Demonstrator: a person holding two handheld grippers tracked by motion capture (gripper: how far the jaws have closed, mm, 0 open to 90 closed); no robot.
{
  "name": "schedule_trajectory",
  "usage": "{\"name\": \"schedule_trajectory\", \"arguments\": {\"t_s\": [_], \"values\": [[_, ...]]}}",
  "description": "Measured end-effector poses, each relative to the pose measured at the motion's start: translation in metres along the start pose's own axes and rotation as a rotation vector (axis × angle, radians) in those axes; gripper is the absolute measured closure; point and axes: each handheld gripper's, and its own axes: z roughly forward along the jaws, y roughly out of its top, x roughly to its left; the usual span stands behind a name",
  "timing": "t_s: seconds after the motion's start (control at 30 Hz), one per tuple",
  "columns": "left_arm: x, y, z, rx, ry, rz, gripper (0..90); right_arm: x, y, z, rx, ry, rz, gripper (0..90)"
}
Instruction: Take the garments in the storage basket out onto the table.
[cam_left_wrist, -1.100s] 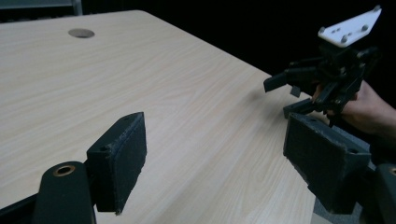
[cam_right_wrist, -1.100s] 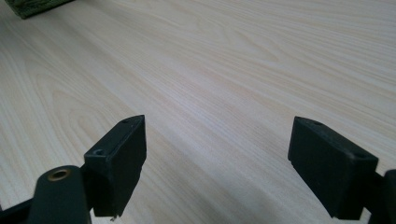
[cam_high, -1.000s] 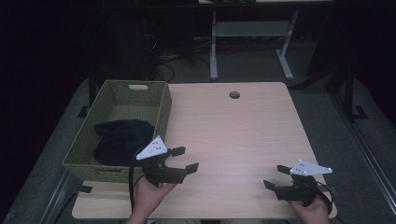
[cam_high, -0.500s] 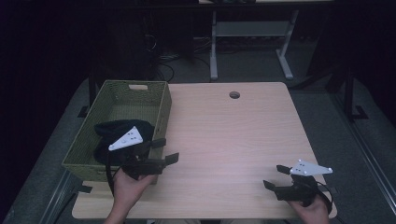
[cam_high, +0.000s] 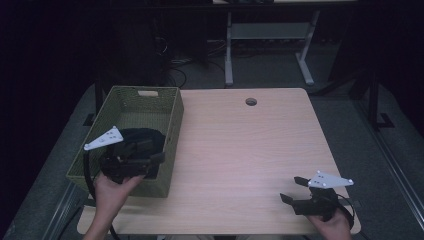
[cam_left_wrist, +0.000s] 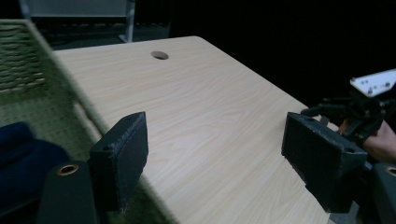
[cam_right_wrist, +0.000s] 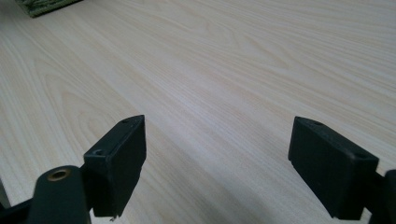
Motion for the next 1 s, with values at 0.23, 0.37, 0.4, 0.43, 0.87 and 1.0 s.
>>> {"name": "schedule_trajectory", "arguments": {"t_s": [0.23,0.37,0.4,0.43,0.87,1.0], "values": [[0.021,0.005,-0.015,-0.003,0.045,-0.031,22.6,0.001,0.001,0.000,0.005,0.001,-0.003,18.9],[0.033,0.007,-0.025,-0.021,0.078,-0.047,22.6,0.001,0.001,-0.001,0.000,0.001,-0.002,18.9],[0.035,0.008,-0.026,-0.021,0.086,-0.048,22.6,0.001,0.001,-0.001,-0.001,0.001,-0.003,18.9],[0.038,0.008,-0.027,-0.025,0.091,-0.056,22.7,0.002,0.001,-0.001,0.001,0.002,-0.004,18.9],[0.069,0.013,-0.033,0.013,0.174,-0.084,22.8,0.002,0.001,-0.001,0.005,0.001,-0.010,18.9],[0.076,0.013,-0.035,0.025,0.191,-0.092,22.8,0.003,0.001,-0.001,0.009,0.000,-0.014,18.9]]}}
